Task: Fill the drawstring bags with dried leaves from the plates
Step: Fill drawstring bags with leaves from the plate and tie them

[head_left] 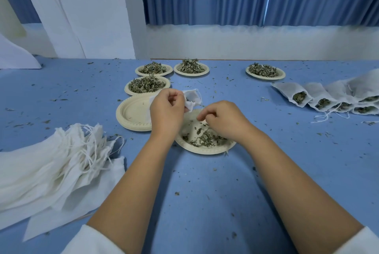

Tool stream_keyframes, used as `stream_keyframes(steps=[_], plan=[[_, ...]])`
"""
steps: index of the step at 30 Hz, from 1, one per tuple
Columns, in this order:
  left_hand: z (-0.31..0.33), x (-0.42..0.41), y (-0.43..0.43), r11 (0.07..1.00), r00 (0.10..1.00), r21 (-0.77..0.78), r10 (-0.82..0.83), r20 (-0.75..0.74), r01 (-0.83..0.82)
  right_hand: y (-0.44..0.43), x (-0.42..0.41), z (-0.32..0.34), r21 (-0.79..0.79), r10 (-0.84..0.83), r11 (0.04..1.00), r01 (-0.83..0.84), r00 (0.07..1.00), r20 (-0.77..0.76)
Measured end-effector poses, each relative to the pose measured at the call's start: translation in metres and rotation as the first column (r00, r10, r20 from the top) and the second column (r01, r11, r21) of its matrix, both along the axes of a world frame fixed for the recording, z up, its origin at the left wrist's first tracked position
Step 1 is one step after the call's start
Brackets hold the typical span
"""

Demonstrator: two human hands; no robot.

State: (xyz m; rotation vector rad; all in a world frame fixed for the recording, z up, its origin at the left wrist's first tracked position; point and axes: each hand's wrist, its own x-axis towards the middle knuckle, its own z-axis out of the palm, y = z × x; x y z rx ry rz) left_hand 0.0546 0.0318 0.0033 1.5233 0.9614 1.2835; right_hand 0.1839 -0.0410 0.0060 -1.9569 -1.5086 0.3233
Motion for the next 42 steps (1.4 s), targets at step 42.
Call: stream_keyframes(steps=[42], plan=[[-0.007, -0.003, 0.001, 0.999, 1.000, 0.038, -0.020, -0.019, 0.021, -0.007, -0.004, 0.004, -0.372, 0.224, 0.910, -0.183, 0.972, 0.070]])
